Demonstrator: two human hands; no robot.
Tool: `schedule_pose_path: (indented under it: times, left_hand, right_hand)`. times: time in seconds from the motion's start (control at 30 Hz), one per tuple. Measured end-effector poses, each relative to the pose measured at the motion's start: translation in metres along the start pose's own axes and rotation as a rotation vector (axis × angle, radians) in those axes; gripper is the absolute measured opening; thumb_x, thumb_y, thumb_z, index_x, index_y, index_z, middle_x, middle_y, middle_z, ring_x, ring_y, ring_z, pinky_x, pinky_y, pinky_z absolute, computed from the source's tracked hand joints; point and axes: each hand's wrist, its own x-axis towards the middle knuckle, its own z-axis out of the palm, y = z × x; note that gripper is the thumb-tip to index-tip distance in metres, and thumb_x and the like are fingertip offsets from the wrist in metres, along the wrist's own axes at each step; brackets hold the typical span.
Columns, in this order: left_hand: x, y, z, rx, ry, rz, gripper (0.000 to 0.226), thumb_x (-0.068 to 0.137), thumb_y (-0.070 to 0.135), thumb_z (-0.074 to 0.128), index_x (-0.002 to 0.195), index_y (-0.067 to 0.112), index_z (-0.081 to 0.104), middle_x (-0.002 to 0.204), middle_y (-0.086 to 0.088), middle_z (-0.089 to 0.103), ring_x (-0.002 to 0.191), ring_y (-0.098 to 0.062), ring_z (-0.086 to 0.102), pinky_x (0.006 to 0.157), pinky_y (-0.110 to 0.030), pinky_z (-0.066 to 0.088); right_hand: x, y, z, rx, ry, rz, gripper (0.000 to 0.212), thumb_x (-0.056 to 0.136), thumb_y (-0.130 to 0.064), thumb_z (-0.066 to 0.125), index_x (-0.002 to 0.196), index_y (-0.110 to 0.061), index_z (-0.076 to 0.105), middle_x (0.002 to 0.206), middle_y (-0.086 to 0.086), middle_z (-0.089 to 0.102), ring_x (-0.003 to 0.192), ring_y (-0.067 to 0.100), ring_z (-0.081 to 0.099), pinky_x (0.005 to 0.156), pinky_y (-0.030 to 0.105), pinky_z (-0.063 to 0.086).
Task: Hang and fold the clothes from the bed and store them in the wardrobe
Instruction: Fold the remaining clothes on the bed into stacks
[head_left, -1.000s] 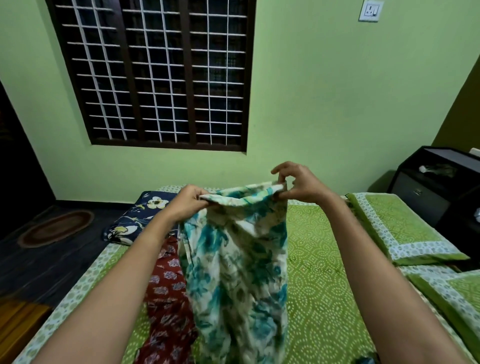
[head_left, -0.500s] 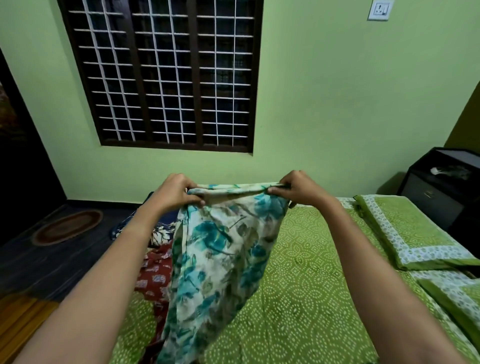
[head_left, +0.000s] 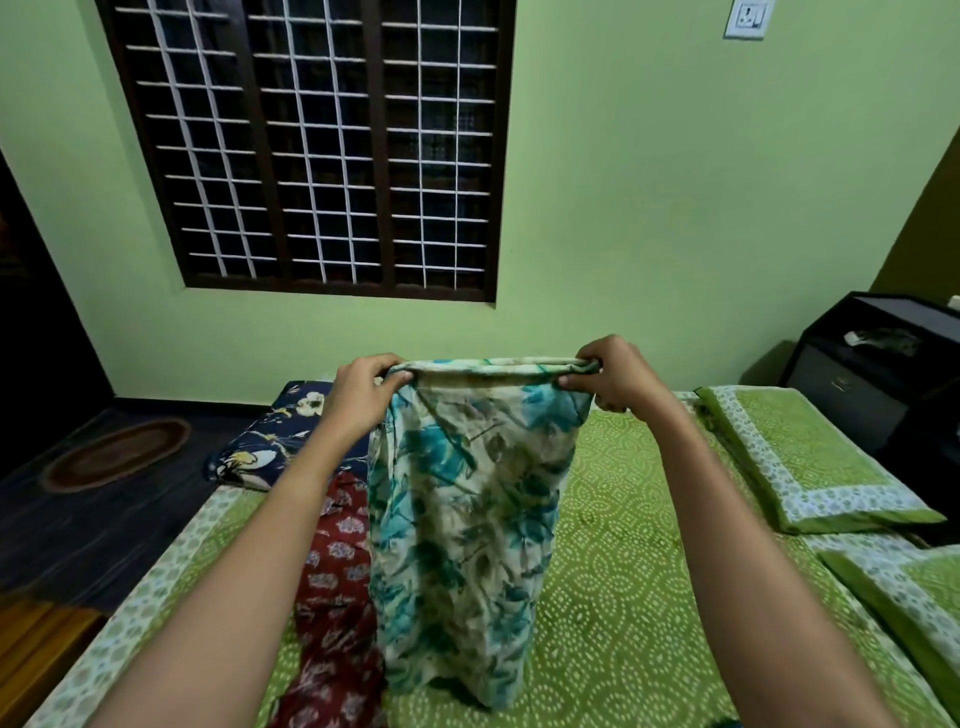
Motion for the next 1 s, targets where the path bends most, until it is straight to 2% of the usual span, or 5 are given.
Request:
schedule_pose_path:
  times: [0.2,0.43,0.6,0.83,1.0]
  left_hand:
    - [0.009,0.012,0.004,-0.516,-0.013,-0.194,0.013,0.095,0.003,0.047,0.101,0.007,0.057,0.064,-0.004,0.049,0.036,0.000,0.045,0.035,-0.014,0.038]
    - [0.045,0.005,0.075,-0.717,-0.073,-0.452,0.010,0.097,-0.002,0.040,0.095,0.003,0.049,0.111,-0.023,0.053,0.100,-0.033,0.059,0.091,-0.040,0.050]
    - [0.104,0.034,0.090,-0.872,-0.018,-0.329,0.013,0.097,0.003,0.041,0.089,0.009,0.048,0.101,-0.011,0.055,0.100,-0.020,0.053,0.098,-0.033,0.045]
    - [0.124,0.060,0.094,-1.035,-0.011,-0.157,0.027,0.096,-0.002,0.040,0.082,0.019,0.050,0.075,-0.002,0.052,0.056,-0.003,0.045,0.062,-0.018,0.042]
    - [0.079,0.034,0.125,-1.048,-0.059,-0.278,0.029,0.095,-0.004,0.041,0.083,0.019,0.053,0.095,-0.001,0.057,0.097,-0.013,0.053,0.091,-0.026,0.044]
  right_hand:
    - [-0.006,0.009,-0.020,0.875,-0.100,0.126,0.006,0.085,0.008,0.057,0.090,0.004,0.056,0.065,0.014,0.066,0.053,0.022,0.067,0.048,0.027,0.056]
    - [0.049,0.040,0.036,0.819,0.157,0.405,0.052,0.094,-0.003,0.051,0.140,0.002,0.027,0.128,0.029,0.045,0.093,0.031,0.059,0.081,0.037,0.054]
    - [0.092,0.039,0.029,0.770,0.473,0.191,0.005,0.096,-0.013,0.050,0.101,-0.014,0.049,0.114,0.012,0.051,0.108,0.029,0.053,0.095,0.051,0.048]
    - [0.096,0.044,0.003,1.066,0.613,-0.032,0.015,0.096,-0.007,0.049,0.087,-0.019,0.047,0.102,0.008,0.046,0.086,0.014,0.047,0.074,0.029,0.043]
    - [0.060,0.080,0.025,1.013,0.541,0.017,0.014,0.093,-0.010,0.053,0.086,-0.021,0.050,0.096,0.004,0.049,0.087,0.013,0.049,0.080,0.032,0.044]
